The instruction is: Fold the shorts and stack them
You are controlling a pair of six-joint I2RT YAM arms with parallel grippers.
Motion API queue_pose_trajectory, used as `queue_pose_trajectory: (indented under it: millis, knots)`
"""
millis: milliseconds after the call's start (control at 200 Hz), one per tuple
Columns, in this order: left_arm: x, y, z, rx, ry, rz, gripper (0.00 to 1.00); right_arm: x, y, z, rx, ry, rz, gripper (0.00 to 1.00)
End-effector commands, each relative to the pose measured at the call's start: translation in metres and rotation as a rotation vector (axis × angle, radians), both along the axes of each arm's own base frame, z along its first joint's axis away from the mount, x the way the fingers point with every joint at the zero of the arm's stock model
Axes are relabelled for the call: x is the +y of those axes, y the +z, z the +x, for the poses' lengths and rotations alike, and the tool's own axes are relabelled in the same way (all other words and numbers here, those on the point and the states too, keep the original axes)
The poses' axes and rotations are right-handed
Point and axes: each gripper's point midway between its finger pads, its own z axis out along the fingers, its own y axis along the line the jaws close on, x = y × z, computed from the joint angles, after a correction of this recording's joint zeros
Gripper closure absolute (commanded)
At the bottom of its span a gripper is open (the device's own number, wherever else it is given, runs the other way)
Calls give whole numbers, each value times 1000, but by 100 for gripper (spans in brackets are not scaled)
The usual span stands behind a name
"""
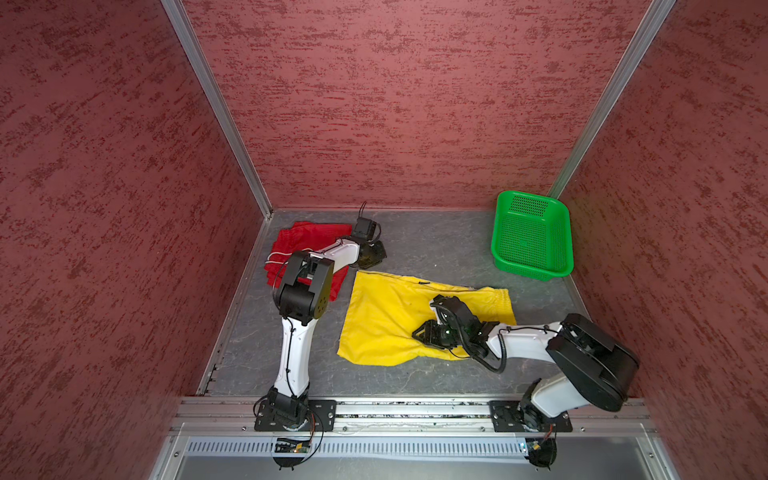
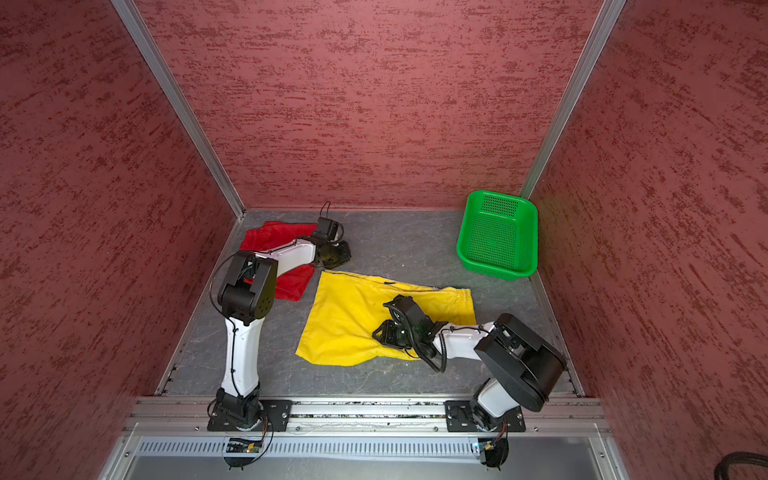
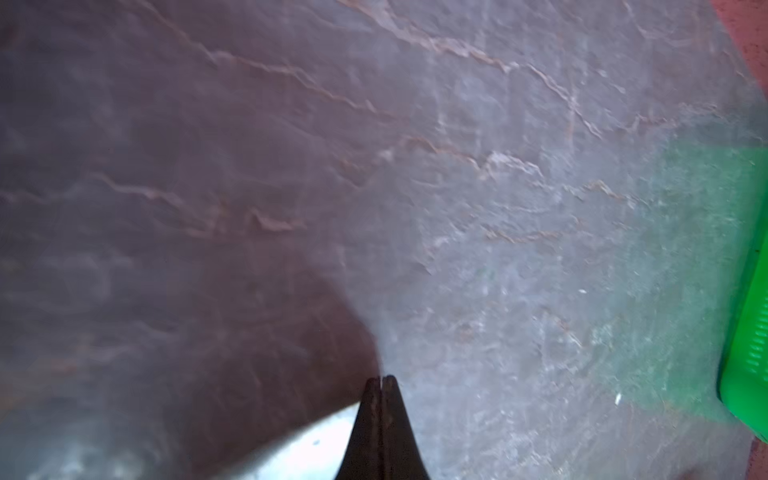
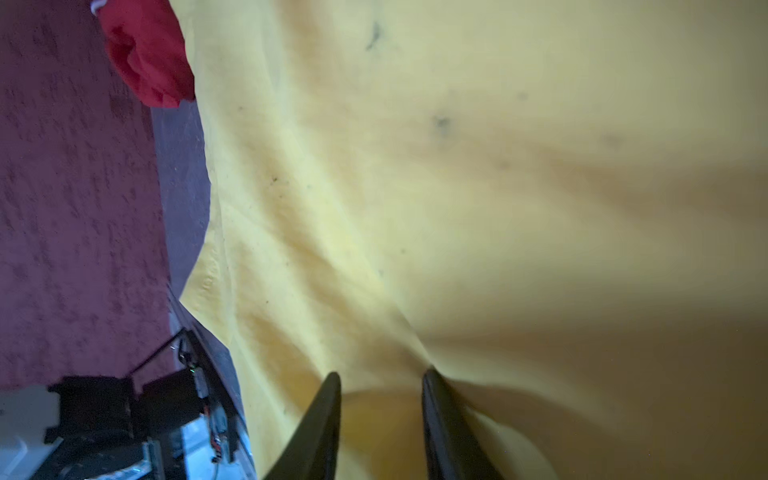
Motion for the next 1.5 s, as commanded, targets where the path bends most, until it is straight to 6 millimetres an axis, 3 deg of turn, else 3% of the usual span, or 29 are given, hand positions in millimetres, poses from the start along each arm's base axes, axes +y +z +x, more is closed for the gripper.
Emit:
queue_pose_trajectory:
  millis: [0, 100, 205, 250, 366, 496, 621, 777, 852, 922, 1002, 1102, 1293, 1378, 1493]
  knots:
    - [0, 27, 1, -38, -19, 6, 95, -4, 3, 15, -7, -52, -82, 56]
    - [1, 66, -8, -96, -23, -14, 88, 16, 38, 42, -85, -64, -20, 56]
    - [1, 103, -29, -153, -35, -38, 85, 32, 69, 64, -154, -68, 41, 55]
    - [0, 114, -42, -166, -45, -51, 85, 37, 75, 72, -169, -66, 49, 55]
    - [-8, 119, -82, -145, -110, -93, 87, 37, 86, 91, -195, -72, 51, 56]
    - [-27, 114, -133, -115, -194, -99, 87, 9, 104, 105, -226, -115, 58, 54]
    - [-64, 112, -171, -162, -351, -103, 78, -53, 114, 108, -229, -197, -21, 54]
    - [-119, 113, -197, -239, -546, -116, 68, -149, 103, 97, -148, -351, -140, 53]
    - [-144, 107, -205, -229, -624, -113, 68, -189, 98, 88, -116, -440, -166, 52]
    - [-159, 97, -208, -193, -649, -95, 69, -218, 88, 79, -81, -518, -170, 52]
    - [-163, 75, -209, -106, -618, -73, 70, -237, 70, 74, -43, -573, -189, 52]
    - [-157, 44, -215, -22, -573, -62, 73, -245, 43, 77, -13, -599, -209, 54]
    - [-111, 0, -228, 90, -471, 14, 76, -243, -8, 80, 95, -634, -201, 65]
    - [-94, -4, -235, 114, -448, 20, 77, -232, -23, 71, 137, -627, -235, 66]
    - [-89, 19, -240, 50, -492, 16, 75, -209, -20, 63, 133, -629, -183, 66]
